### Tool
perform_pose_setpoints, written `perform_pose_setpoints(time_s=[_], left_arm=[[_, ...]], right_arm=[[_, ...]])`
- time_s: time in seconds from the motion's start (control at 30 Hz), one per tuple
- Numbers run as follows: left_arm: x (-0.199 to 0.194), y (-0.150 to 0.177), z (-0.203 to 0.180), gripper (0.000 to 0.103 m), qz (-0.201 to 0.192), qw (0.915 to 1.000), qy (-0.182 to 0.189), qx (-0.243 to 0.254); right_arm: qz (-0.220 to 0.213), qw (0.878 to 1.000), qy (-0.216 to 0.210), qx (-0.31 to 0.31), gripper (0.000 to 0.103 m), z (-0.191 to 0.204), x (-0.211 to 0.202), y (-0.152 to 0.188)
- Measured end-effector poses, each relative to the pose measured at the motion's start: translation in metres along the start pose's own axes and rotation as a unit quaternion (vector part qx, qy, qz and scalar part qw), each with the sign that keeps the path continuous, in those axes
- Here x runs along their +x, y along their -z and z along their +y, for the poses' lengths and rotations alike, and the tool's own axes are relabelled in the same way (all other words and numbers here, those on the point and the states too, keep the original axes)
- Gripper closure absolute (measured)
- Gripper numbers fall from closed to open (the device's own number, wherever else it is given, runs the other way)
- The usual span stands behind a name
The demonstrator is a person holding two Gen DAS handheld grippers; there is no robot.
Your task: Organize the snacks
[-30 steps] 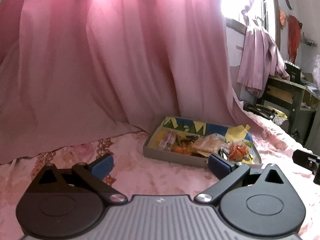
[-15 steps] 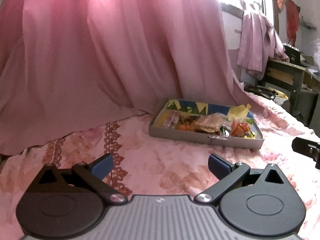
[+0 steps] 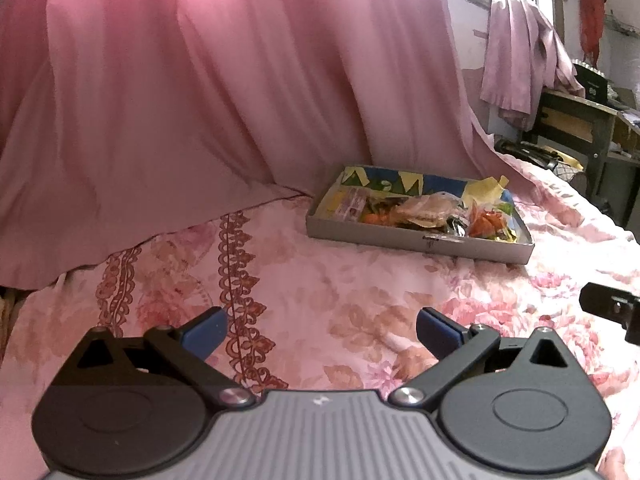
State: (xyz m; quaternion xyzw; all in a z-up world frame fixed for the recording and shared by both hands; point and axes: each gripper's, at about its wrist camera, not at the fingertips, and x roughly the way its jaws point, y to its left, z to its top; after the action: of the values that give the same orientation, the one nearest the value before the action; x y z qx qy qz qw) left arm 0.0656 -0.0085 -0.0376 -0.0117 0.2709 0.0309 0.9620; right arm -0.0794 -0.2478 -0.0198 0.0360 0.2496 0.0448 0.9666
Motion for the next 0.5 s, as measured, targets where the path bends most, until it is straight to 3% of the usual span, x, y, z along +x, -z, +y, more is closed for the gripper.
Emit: perform_pose_setpoints(time_s=[0.5], left_arm=[[0.006, 0.003, -0.001, 0.000, 0.023, 0.9996, -0.010, 0.010]], right_arm=[[0.030, 0.999, 0.008, -0.027, 0.001, 0.010, 0.010, 0.005]])
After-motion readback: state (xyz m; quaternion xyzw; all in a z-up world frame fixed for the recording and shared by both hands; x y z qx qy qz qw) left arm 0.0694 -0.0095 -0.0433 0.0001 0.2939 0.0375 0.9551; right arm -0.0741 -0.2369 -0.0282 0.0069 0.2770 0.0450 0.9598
